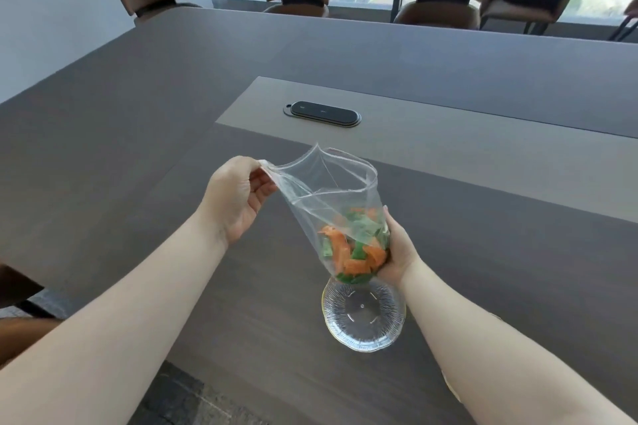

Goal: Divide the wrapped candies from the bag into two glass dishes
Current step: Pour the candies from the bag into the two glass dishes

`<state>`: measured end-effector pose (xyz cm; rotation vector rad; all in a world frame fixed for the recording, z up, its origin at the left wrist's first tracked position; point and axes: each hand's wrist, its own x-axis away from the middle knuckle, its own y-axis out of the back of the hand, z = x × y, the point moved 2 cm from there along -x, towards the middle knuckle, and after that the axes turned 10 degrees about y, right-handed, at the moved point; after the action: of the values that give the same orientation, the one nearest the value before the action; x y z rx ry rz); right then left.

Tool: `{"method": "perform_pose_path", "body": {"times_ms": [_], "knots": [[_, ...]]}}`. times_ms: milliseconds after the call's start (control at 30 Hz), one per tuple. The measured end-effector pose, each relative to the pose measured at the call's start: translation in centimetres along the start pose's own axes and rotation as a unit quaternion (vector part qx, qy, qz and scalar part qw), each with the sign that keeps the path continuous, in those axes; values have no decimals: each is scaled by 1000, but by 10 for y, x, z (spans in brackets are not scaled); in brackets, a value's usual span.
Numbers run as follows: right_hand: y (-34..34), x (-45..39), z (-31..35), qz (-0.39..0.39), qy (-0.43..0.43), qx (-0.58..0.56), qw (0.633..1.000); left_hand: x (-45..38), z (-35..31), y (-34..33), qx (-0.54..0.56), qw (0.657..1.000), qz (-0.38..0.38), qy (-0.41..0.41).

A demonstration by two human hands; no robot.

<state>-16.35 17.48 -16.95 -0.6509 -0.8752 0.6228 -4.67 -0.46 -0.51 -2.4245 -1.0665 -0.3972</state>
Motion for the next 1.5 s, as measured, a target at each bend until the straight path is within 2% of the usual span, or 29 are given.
{"method": "perform_pose_path", "body": {"times_ms": [167,333,467,600,767,967,1100,1233,1333,1433,1500], "knots": [[20,10,12,-16,-12,39,999,-10,25,1,-73,997,5,32],[43,16,28,-37,-11,50,998,-16,55,6,-224,972,-1,64],[57,22,53,-57,75,103,990,-16,85,3,-335,940,35,60],[63,34,74,-102,172,244,949,-21,120,1,-459,887,10,48],[65,50,83,-155,208,382,887,-13,164,-4,-569,819,-12,70],[58,61,77,-147,242,463,839,-13,198,1,-575,811,-20,105],[43,62,74,-124,267,500,814,-11,203,4,-608,786,9,113],[27,65,73,-93,289,533,790,-21,189,12,-562,824,-27,62],[12,70,71,-71,312,549,772,-28,176,2,-525,850,35,25],[-4,74,70,-46,344,580,737,-38,176,-10,-574,811,112,9],[-15,76,70,-16,370,612,699,-45,178,-13,-643,755,131,-2]]}}
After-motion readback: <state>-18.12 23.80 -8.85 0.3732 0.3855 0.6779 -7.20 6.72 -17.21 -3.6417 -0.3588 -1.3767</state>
